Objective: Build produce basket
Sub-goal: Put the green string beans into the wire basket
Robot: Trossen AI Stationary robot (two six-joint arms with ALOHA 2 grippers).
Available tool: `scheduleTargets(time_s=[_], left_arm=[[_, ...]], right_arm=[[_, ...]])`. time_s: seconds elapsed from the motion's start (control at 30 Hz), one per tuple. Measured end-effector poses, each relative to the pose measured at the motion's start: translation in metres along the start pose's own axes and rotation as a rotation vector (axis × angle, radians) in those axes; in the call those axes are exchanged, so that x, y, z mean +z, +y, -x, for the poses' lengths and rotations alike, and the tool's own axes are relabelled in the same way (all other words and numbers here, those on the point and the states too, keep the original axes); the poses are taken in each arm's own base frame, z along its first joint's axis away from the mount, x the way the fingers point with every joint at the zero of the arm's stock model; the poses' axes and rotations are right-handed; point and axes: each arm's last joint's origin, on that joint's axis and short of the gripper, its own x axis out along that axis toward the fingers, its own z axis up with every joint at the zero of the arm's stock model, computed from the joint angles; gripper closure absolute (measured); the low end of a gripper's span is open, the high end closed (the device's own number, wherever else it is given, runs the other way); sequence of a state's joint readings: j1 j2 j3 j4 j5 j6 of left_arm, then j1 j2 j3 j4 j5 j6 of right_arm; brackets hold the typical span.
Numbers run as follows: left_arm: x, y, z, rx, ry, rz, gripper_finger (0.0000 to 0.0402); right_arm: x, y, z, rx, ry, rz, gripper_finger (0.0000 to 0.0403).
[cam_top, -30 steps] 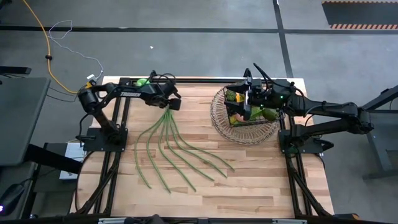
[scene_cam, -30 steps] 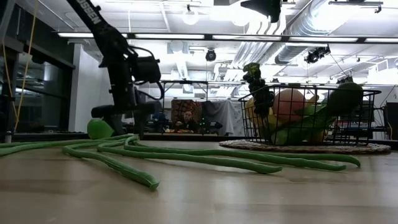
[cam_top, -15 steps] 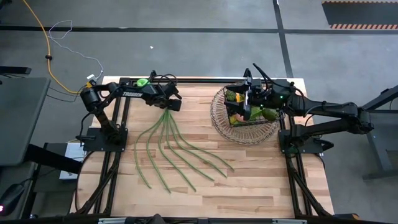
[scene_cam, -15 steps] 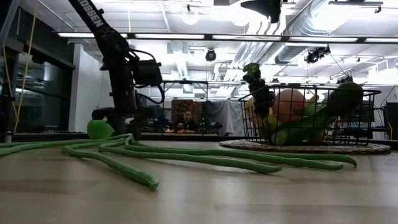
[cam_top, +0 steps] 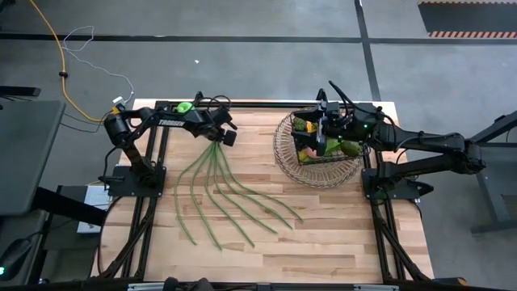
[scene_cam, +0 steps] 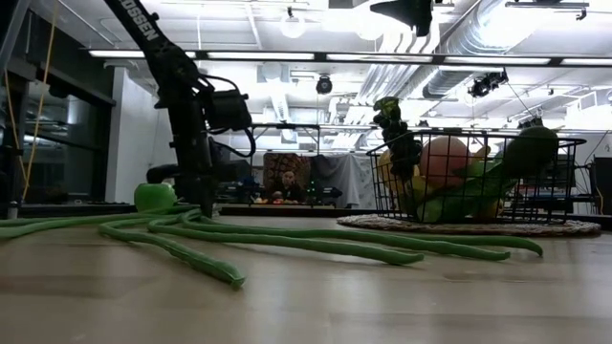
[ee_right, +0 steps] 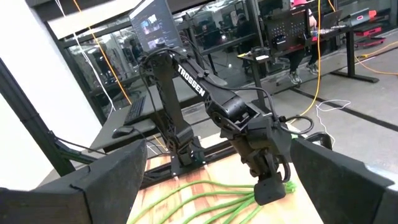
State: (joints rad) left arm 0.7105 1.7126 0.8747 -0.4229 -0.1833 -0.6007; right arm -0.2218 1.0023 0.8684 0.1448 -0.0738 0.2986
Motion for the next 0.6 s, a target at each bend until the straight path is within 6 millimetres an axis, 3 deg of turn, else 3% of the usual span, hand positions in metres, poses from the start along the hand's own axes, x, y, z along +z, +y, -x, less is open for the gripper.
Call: scheduleTargets(time_s=[0.1,0.2,0.4,0.6], left_arm=[[0.004,-0.001,0.010,-0.031,-0.044,-0.013,0.0376],[0.011,-0.004,0.032,-0.116,-0.140,-0.046,0.0381],[0.019,-0.008,0.105,-0.349,-0.425,-0.056,0.0383],[0.009,-0.004,0.170,-0.533,-0.654,-0.080,0.0383]], right_arm=[[0.000,0.000,0.000,0.000,0.000,0.000,0.0018],[0.000,0.000,0.000,0.000,0.000,0.000,0.0018],[0.000,0.000,0.000,0.000,0.000,-0.017,0.0018],[0.000,0.000,0.000,0.000,0.001,-0.016,0.0018]])
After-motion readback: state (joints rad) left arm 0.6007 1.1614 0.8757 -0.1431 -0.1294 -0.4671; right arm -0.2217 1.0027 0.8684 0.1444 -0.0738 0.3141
